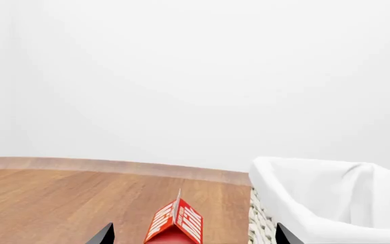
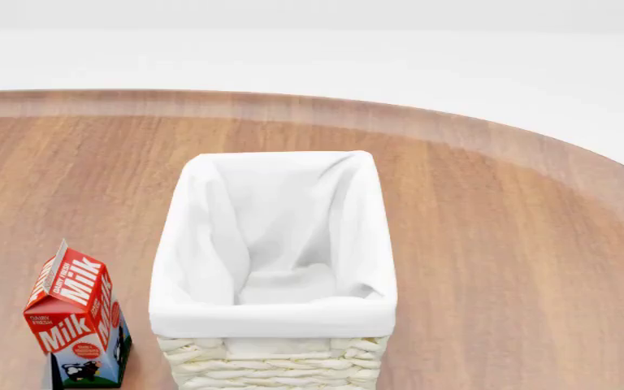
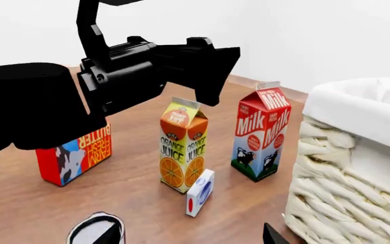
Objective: Pick up the alphabet soup, and put it in the basket.
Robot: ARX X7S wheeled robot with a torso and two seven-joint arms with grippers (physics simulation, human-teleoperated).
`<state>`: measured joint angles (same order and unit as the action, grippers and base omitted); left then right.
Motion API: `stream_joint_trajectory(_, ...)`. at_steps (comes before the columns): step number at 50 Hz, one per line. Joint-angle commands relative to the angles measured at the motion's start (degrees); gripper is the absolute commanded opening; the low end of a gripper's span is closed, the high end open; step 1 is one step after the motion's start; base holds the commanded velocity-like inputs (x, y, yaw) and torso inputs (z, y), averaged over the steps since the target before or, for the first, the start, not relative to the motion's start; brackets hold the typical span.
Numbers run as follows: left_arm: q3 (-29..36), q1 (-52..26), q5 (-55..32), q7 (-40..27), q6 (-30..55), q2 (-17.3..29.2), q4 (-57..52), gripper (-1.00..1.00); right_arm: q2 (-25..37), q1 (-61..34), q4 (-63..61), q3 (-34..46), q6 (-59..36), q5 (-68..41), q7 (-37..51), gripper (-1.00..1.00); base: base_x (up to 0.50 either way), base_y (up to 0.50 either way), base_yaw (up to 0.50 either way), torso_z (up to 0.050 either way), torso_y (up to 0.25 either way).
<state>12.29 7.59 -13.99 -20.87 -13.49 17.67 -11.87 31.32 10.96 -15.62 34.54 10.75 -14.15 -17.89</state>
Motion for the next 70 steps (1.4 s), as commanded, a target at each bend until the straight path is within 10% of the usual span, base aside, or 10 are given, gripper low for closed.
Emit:
stream_joint_trajectory(1,0.26,-0.08,0.02,-0.17,0.06,0.15,0.04,1.0,0.01,-0.5,0.43,1.33,-2.9,2.67,0.82,1.0,0.0,0.0,0.0,0.0,0.0)
stream_joint_trajectory(70,1.57,-0.51,-0.07,-1.13,0.15,1.01,0.16,1.0,1.78,0.02,1.93,8.7,-2.56,12.64,-1.02,1.0,0.0,0.0,0.0,0.0,0.0)
